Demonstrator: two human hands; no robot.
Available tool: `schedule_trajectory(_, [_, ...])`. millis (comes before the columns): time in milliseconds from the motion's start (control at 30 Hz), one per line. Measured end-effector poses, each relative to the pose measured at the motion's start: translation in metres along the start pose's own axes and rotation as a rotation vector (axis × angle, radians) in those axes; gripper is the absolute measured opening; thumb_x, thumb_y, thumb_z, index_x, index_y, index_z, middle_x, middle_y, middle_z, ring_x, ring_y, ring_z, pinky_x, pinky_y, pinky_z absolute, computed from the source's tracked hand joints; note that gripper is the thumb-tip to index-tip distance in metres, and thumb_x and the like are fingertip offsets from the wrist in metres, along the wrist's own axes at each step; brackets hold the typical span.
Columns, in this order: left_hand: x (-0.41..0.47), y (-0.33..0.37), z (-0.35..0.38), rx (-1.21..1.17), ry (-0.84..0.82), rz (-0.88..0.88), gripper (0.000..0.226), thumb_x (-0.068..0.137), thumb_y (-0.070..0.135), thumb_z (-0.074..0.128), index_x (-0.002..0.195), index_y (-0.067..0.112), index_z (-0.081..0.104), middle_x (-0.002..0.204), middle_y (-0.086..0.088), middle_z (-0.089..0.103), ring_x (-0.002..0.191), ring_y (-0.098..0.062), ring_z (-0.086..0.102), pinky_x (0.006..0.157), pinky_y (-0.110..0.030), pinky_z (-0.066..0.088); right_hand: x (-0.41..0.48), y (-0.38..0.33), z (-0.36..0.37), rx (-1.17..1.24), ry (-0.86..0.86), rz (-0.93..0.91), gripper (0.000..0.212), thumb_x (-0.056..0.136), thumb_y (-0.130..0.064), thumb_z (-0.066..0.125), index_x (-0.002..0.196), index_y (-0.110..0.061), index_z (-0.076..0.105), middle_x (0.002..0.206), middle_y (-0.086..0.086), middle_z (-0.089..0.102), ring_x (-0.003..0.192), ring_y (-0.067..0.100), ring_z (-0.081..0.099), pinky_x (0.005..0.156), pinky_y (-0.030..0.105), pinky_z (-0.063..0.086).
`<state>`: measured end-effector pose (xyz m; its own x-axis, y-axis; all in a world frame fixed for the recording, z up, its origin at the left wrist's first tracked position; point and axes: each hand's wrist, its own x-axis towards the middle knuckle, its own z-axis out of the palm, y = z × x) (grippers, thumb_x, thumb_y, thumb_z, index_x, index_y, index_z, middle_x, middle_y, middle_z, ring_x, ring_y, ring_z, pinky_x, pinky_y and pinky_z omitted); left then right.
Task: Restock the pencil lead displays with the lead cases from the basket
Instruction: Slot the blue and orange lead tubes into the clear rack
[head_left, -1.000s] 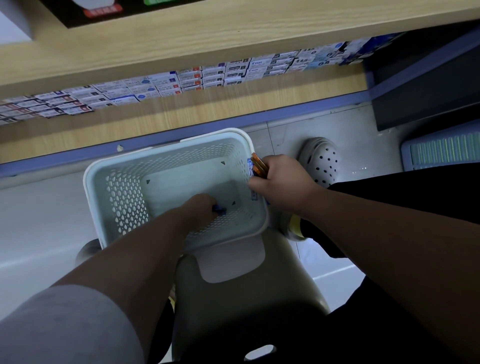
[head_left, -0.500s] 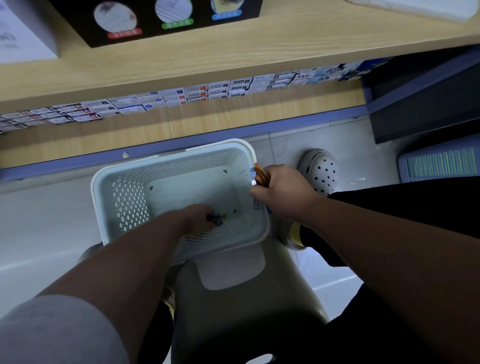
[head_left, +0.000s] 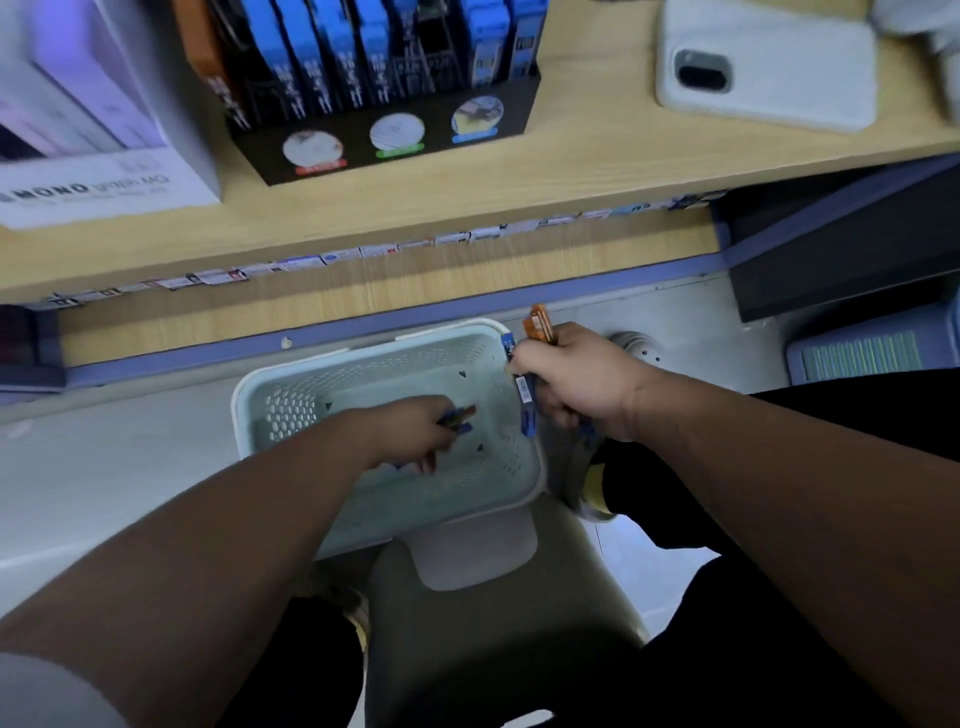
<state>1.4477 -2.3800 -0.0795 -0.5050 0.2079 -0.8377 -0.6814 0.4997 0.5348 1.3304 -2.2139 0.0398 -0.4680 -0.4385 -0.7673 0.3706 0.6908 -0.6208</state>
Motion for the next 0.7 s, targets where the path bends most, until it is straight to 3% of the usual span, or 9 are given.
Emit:
schedule_trajectory(100, [-0.049, 0.035, -0.022, -0.184, 0.039, 0.087, 0.009, 0.094, 0.011, 0.055, 0.102, 0.006, 0.053, 0.080, -0.012, 0.060, 0.062, -0.021, 0.056, 0.056, -0.029, 0.046, -0.014, -0.032, 0.004, 0.143, 0.011, -0.055, 0.031, 0.093, -0.013, 0.053, 0.064, -0.015, 0.041, 0.045, 0.004, 0.028, 0.036, 0.018, 0.027, 0.049, 0.031, 0.018])
schedule_trajectory(200, [-0.106, 0.072, -0.036, -0.535, 0.180, 0.227, 0.010, 0.096, 0.000, 0.050, 0.098, 0.009, 0.054, 0.069, -0.003, 0.057, 0.054, -0.018, 0.048, 0.055, -0.027, 0.044, -0.030, -0.068, 0.008, 0.231, -0.026, -0.091, 0.022, 0.093, -0.013, 0.051, 0.071, -0.010, 0.048, 0.048, 0.004, 0.031, 0.042, 0.019, 0.028, 0.051, 0.030, 0.018])
schedule_trajectory(367, [-0.182, 0.112, -0.044, -1.128, 0.389, 0.391, 0.019, 0.098, 0.003, 0.051, 0.114, 0.010, 0.057, 0.082, -0.010, 0.058, 0.054, -0.019, 0.045, 0.056, -0.030, 0.040, -0.062, -0.123, 0.014, 0.275, -0.084, -0.147, 0.023, 0.091, -0.018, 0.054, 0.069, -0.017, 0.049, 0.047, 0.000, 0.036, 0.042, 0.017, 0.033, 0.048, 0.027, 0.022])
schedule_trajectory(500, [-0.219, 0.133, -0.040, -1.200, 0.525, 0.428, 0.019, 0.099, 0.004, 0.051, 0.108, 0.016, 0.064, 0.088, -0.007, 0.066, 0.056, -0.017, 0.047, 0.056, -0.029, 0.039, -0.080, -0.149, 0.015, 0.301, -0.113, -0.173, 0.014, 0.091, -0.020, 0.054, 0.078, -0.016, 0.050, 0.049, 0.000, 0.038, 0.044, 0.016, 0.035, 0.047, 0.026, 0.023])
schedule_trajectory(700, [-0.241, 0.153, -0.032, -1.154, 0.705, 0.455, 0.021, 0.101, 0.006, 0.049, 0.119, 0.008, 0.059, 0.085, -0.005, 0.064, 0.057, -0.015, 0.046, 0.052, -0.024, 0.040, -0.097, -0.164, 0.017, 0.253, -0.047, -0.251, 0.027, 0.092, -0.020, 0.056, 0.067, -0.019, 0.046, 0.049, 0.000, 0.037, 0.044, 0.016, 0.033, 0.045, 0.024, 0.023])
